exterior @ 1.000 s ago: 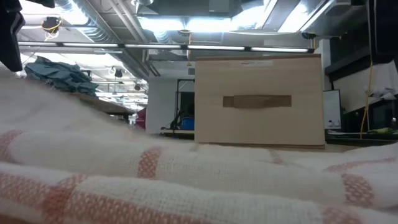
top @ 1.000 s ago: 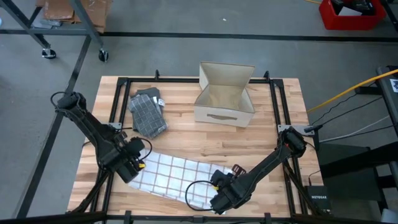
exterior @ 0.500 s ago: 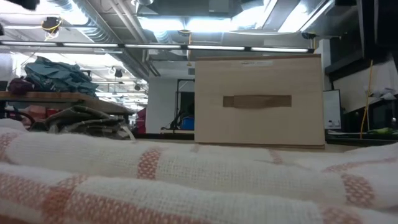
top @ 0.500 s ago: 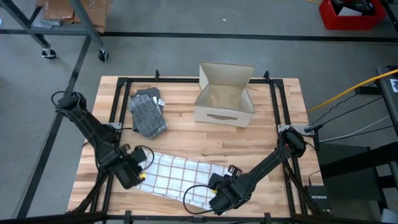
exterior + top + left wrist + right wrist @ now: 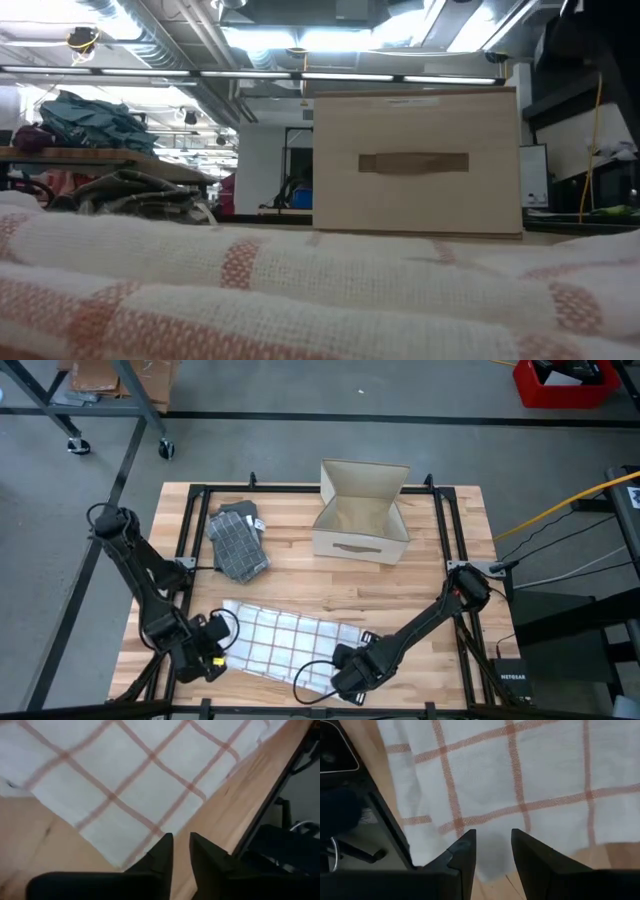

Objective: Fold towel
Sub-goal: Fold the white towel

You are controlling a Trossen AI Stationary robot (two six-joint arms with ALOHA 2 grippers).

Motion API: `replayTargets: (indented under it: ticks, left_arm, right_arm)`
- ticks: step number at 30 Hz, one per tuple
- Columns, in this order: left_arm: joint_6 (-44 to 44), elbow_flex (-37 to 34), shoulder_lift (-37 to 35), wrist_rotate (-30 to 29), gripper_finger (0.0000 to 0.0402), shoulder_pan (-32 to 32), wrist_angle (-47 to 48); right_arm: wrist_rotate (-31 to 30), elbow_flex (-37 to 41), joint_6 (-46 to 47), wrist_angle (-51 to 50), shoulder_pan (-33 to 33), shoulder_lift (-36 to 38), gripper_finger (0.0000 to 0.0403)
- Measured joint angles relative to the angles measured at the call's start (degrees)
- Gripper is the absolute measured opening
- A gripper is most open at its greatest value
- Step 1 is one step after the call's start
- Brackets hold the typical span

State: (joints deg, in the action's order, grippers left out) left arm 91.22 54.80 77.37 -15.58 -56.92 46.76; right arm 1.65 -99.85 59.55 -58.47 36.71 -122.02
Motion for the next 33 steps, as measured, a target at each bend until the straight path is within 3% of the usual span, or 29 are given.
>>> replayTargets:
  ticks: [6,15,23,33]
  left_arm:
    - [1.99,-2.53,4.13,-0.29,0.0005,-1.69,-1.51]
    - [3.94,-4.70,10.57,-0.47,0.0002,0.95,-2.97]
    - [-6.88,-4.56,18.18,-0.77,0.0002,8.08,-7.66]
    - [-30.80,-4.52,20.54,-5.27,0.0003,23.34,-14.18]
  right_arm:
    - [-0.39,2.94,0.73,2.19,-0.39,0.00,0.0127]
    - [7.87,10.05,7.93,14.45,-0.72,-0.02,0.0126]
    - [9.02,11.47,14.86,22.02,-0.68,-0.02,0.0126]
    - [9.33,11.47,27.29,30.64,2.30,-0.02,0.0126]
